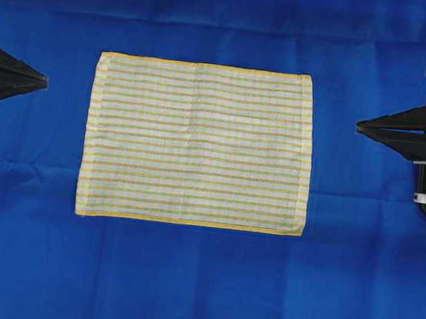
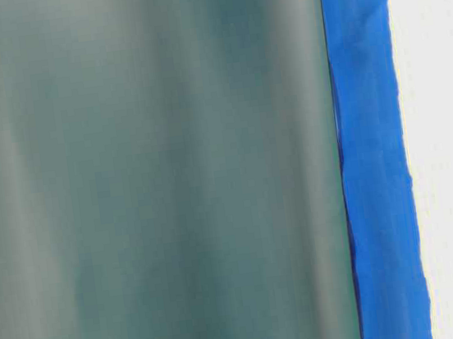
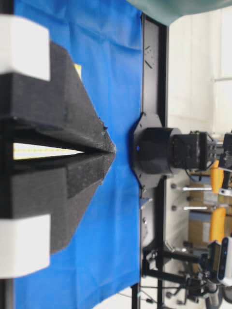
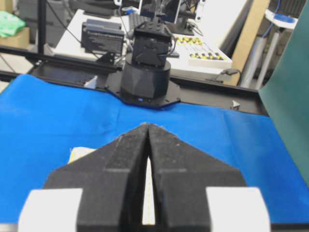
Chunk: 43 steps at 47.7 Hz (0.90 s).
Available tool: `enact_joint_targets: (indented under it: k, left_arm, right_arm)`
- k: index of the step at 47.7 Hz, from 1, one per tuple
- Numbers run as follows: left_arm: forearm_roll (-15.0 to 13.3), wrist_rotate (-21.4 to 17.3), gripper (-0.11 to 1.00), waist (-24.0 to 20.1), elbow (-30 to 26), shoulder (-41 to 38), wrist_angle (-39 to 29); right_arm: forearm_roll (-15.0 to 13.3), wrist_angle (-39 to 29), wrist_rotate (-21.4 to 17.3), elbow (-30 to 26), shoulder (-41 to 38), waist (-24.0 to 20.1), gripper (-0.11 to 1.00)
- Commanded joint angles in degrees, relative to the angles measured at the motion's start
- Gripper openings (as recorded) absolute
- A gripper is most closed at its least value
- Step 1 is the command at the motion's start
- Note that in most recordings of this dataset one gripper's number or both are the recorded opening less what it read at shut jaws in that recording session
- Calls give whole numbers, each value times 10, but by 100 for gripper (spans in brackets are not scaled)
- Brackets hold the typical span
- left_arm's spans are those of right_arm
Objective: Fold the yellow towel.
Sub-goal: 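Move both grippers to the towel's top corners and grasp them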
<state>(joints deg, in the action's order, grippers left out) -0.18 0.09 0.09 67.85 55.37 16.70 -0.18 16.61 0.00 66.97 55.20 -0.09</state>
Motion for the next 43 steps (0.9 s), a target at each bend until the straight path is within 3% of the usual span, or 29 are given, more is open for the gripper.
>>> enact_joint_targets:
  k: [1,11,31,33,36,43]
  left_arm:
    - [-25,-2,0,2,-11,-12,-11]
    - [-24,-4,0,-10,-11,-35,-17]
    - [-24,1,2,-132,-8,-160,-16]
    - [-24,-1,7,-139,-8,-174,-13]
    - [-24,-4,21,-150,-8,-197,-7]
    - [-24,-4,66,-181,-9,-266,18]
  right_arm:
    - [3,3,0,-9,-9,6,0]
    - [10,-29,-7,-21,-39,47,0]
    - [25,-74,-54,-26,-168,196,1]
    - [25,-79,-59,-30,-190,207,3]
    - [25,-86,-64,-33,-217,221,17]
    - [25,-89,-65,-46,-290,250,62]
